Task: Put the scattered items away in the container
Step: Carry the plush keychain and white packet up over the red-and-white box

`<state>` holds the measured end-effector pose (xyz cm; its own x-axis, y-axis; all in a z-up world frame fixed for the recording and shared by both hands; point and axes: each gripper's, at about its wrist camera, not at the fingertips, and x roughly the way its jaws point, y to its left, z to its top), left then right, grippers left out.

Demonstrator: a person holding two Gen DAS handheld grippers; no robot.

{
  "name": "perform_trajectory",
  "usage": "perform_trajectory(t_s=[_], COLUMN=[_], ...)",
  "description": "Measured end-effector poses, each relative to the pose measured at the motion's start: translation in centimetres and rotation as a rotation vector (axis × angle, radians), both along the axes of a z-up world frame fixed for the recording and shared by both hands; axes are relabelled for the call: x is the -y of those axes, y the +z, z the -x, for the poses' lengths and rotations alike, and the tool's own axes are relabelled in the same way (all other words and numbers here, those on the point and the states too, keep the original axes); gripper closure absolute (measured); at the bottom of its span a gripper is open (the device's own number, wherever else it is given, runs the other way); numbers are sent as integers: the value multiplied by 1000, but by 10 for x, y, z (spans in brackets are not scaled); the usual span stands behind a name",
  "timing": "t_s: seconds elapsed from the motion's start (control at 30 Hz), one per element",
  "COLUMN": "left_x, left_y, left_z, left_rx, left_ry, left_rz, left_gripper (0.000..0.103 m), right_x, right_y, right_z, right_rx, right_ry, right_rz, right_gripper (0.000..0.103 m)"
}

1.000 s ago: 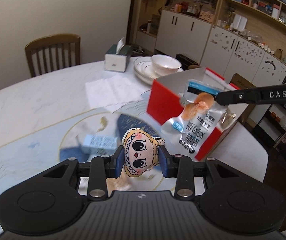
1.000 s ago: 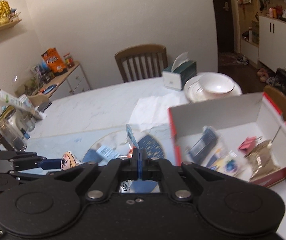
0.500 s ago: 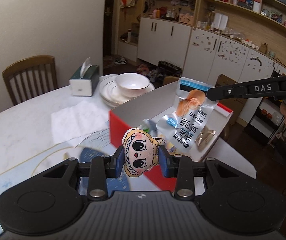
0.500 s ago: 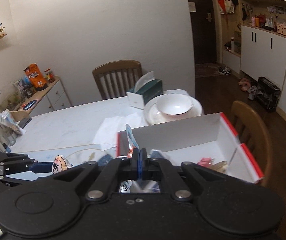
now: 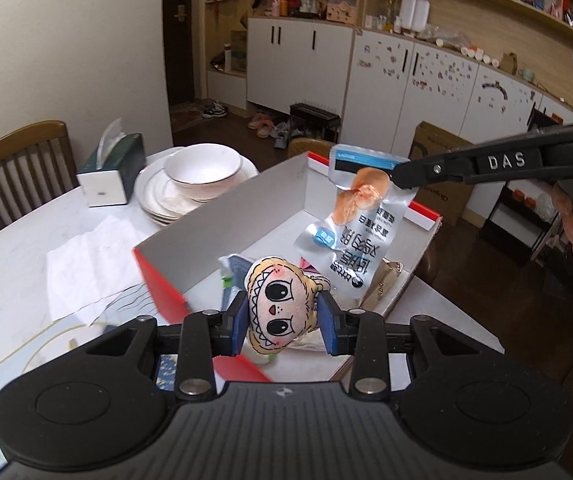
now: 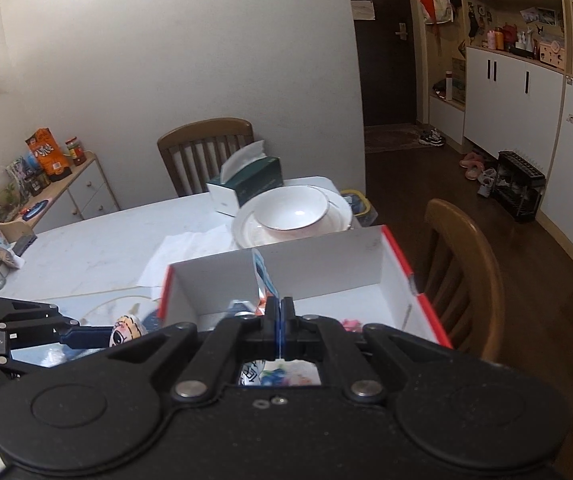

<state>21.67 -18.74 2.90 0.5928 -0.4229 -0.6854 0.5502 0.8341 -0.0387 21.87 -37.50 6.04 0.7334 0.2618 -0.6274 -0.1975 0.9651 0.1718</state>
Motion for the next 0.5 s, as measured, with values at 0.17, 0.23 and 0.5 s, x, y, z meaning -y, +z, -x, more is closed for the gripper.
perform_trajectory(t_s=[0.17,0.23,0.5], left_x=[24,32,53], left_y=[-16,-21,-38], left_z=[-15,-22,-49], left_rx=[-27,-37,-79], left_ry=[-22,-24,-26], left_rz=[-50,-64,-100], left_gripper=[69,69,69], right_x=[12,14,15], right_y=[-14,-18,-35], right_z=[-17,-24,-54], right_rx=[-21,-27,-73], right_ry=[0,2,10], right_rz=[8,9,2], right_gripper=[103,103,103])
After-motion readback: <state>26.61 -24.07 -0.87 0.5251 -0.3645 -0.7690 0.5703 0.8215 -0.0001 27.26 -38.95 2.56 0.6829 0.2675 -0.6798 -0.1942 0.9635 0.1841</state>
